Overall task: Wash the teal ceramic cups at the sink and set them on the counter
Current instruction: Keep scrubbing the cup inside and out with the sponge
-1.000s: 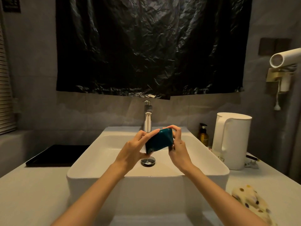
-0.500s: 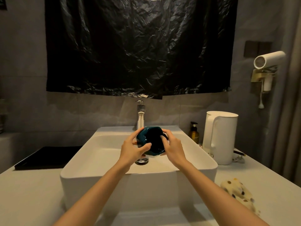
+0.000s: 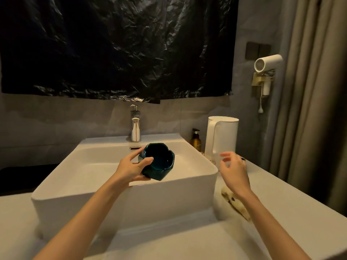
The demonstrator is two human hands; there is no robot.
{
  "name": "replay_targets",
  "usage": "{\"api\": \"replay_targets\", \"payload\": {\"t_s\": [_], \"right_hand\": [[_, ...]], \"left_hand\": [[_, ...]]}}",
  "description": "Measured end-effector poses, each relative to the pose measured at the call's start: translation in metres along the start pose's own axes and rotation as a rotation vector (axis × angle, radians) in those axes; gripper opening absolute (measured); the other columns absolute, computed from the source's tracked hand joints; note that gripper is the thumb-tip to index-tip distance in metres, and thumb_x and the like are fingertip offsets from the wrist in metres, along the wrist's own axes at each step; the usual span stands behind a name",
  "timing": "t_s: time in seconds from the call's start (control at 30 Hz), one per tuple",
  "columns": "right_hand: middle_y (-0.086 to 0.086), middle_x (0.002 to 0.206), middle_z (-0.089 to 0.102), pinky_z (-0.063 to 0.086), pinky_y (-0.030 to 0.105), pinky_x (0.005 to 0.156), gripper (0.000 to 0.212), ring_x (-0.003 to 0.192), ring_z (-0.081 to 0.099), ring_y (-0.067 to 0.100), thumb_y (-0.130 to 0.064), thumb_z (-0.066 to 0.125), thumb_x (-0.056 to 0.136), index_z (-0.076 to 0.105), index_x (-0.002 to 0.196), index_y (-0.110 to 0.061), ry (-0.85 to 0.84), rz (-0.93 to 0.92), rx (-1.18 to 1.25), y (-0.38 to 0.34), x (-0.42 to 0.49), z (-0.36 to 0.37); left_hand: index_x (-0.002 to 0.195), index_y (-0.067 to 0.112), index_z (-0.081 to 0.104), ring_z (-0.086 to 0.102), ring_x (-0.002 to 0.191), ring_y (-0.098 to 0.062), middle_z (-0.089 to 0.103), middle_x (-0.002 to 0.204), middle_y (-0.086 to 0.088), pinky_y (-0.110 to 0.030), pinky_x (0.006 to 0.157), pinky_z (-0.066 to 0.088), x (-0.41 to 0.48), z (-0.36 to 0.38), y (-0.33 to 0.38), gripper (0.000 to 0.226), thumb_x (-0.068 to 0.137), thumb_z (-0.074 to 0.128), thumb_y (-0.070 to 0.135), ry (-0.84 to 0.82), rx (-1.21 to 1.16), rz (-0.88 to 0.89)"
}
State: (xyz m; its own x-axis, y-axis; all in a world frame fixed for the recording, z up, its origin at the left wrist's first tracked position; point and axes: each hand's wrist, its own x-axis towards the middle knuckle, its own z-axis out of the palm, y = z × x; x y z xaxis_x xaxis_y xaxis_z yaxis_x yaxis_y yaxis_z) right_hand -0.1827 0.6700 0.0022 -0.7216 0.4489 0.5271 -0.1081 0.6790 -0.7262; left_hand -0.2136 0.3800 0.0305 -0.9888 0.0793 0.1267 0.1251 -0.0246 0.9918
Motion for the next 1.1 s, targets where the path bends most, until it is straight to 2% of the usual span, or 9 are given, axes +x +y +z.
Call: {"api": "replay_targets", "payload": {"t_s": [0.13,0.23,0.33,0.5,0.67,0.77,0.87,1.03,1.1], "right_hand": [[0.009,0.138,0.041,0.038,0.038,0.096,0.04,0.124,0.033,0.028,-0.028,0.044,0.095,0.04,0.134,-0.024,-0.243,0.153,-0.474,0.045,-0.018,-0.011],[0.009,0.145,0.036,0.034,0.041,0.101,0.048,0.129,0.029,0.032,-0.042,0.037,0.097,0.034,0.142,-0.027,-0.424,0.206,-0.577,0.073,-0.024,-0.003],[0.008,0.138,0.045,0.038,0.037,0.097,0.041,0.121,0.041,0.031,-0.042,0.041,0.096,0.044,0.135,-0.028,-0.433,0.155,-0.654,0.092,-0.023,0.005],[0.011,0.107,0.063,0.046,0.029,0.073,0.019,0.088,0.057,0.024,-0.008,0.047,0.091,0.063,0.101,-0.013,-0.156,0.118,-0.394,0.082,-0.014,0.002],[0.001,0.105,0.058,0.046,0.021,0.077,0.02,0.086,0.054,0.012,-0.01,0.061,0.09,0.065,0.109,-0.016,0.151,-0.171,0.04,0.002,-0.017,-0.007],[-0.001,0.099,0.062,0.052,0.022,0.071,0.022,0.082,0.058,0.013,-0.012,0.067,0.086,0.065,0.103,-0.025,0.091,-0.394,0.131,-0.047,-0.012,0.001],[-0.003,0.097,0.065,0.051,0.013,0.069,0.018,0.083,0.06,0.01,-0.017,0.07,0.084,0.064,0.1,-0.021,-0.074,-0.502,0.182,-0.09,-0.01,0.025],[0.0,0.1,0.069,0.055,0.024,0.078,0.014,0.087,0.062,0.012,-0.018,0.071,0.082,0.069,0.095,-0.018,-0.226,-0.716,0.038,-0.13,-0.012,0.067],[0.001,0.105,0.07,0.056,0.026,0.082,0.017,0.09,0.066,0.015,-0.018,0.072,0.082,0.074,0.098,-0.014,-0.265,-0.759,0.032,-0.136,-0.012,0.075]], "left_hand": [[0.117,0.031,0.057,0.061,0.098,-0.036,0.055,0.121,-0.015,-0.041,0.056,0.06,0.0,0.0,-0.001,0.045,0.08,0.072,0.012,-0.032,0.026,-0.029],[0.113,0.032,0.059,0.063,0.098,-0.037,0.056,0.123,-0.016,-0.044,0.06,0.06,0.0,-0.001,-0.001,0.041,0.08,0.072,0.012,-0.038,0.029,-0.052],[0.113,0.033,0.057,0.063,0.093,-0.035,0.055,0.122,-0.014,-0.036,0.054,0.06,-0.003,-0.002,0.001,0.039,0.082,0.07,0.013,-0.06,0.069,-0.049],[0.113,0.032,0.057,0.062,0.092,-0.033,0.055,0.124,-0.014,-0.035,0.052,0.059,-0.003,-0.004,0.002,0.039,0.082,0.071,0.013,-0.05,0.047,-0.036],[0.127,0.028,0.053,0.06,0.103,-0.038,0.053,0.129,-0.016,-0.039,0.058,0.06,0.001,-0.007,0.0,0.051,0.081,0.072,0.018,-0.005,0.027,-0.029],[0.13,0.028,0.051,0.06,0.098,-0.034,0.054,0.126,-0.015,-0.036,0.055,0.06,0.001,-0.007,0.002,0.055,0.08,0.072,0.02,0.017,0.015,-0.022],[0.129,0.025,0.049,0.063,0.093,-0.032,0.058,0.115,-0.015,-0.035,0.057,0.06,-0.001,-0.007,0.003,0.055,0.08,0.072,0.022,0.038,0.023,-0.001],[0.122,0.024,0.051,0.068,0.079,-0.02,0.068,0.088,-0.007,-0.035,0.055,0.059,-0.003,-0.008,0.003,0.049,0.079,0.074,0.021,0.086,-0.002,0.065],[0.125,0.023,0.052,0.068,0.081,-0.023,0.068,0.089,-0.007,-0.035,0.056,0.059,-0.002,-0.008,0.003,0.051,0.079,0.074,0.02,0.105,-0.01,0.084]]}}
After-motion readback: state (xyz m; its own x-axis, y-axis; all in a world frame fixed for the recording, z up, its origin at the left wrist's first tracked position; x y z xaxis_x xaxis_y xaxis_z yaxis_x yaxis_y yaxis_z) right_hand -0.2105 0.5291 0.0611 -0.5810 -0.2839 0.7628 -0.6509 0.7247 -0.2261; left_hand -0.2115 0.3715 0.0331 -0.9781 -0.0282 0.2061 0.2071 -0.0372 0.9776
